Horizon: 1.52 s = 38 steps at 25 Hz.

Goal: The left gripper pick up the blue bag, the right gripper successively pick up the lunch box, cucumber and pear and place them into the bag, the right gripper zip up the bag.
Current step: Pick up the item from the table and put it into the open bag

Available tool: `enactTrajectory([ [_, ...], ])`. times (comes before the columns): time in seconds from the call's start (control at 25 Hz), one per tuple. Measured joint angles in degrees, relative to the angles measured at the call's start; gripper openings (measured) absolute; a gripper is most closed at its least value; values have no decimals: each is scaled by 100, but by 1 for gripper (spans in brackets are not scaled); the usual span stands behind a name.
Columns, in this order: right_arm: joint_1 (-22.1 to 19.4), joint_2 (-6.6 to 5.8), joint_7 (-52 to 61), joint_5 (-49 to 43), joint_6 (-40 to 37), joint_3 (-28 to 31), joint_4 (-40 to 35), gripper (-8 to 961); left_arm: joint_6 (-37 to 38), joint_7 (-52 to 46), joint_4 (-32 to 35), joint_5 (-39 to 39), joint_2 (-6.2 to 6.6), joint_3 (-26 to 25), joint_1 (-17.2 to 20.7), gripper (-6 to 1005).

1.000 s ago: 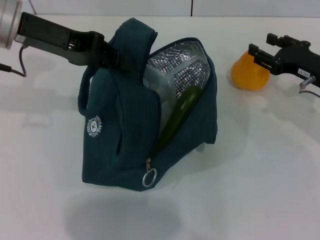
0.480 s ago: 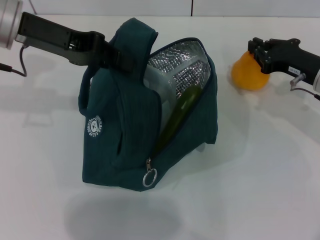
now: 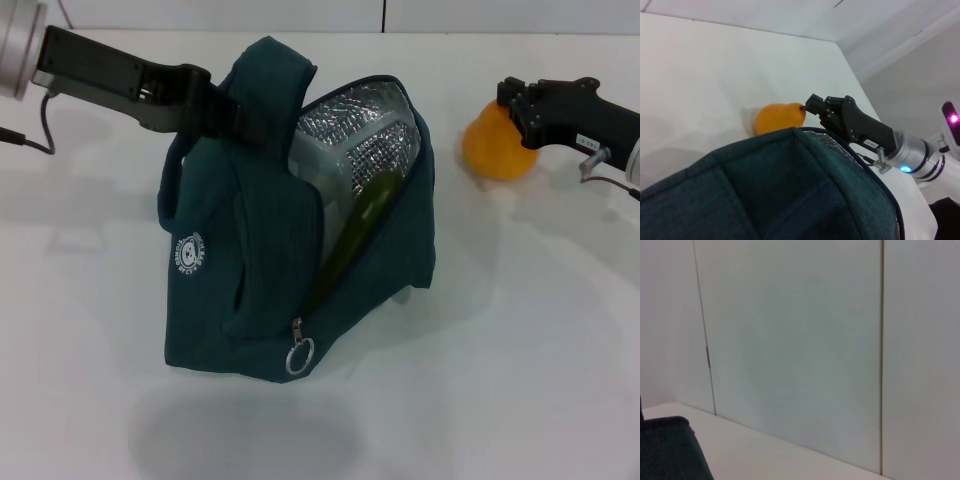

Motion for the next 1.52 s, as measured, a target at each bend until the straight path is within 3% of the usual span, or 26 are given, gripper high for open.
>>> enactTrajectory([
  [0.48, -547, -49, 92, 742, -932, 70, -666, 29, 0, 19, -22, 0, 26, 0, 36, 44],
  [0.76, -794, -81, 907, 1031, -1991, 82, -1306, 30, 0, 16, -31, 0, 43, 0, 35, 44],
  [1.0, -499, -72, 1706, 1004, -2733, -147, -1536, 31, 0, 15, -36, 6, 45, 0, 16, 44],
  [1.24, -119, -23, 2099, 1067, -2881, -957, -1542, 32, 0, 31, -36, 27, 55, 0, 21, 44],
  [1.52, -23, -9, 2282, 1302, -3034, -1838, -1546, 33, -5, 38, -36, 30, 54, -12, 37, 44],
])
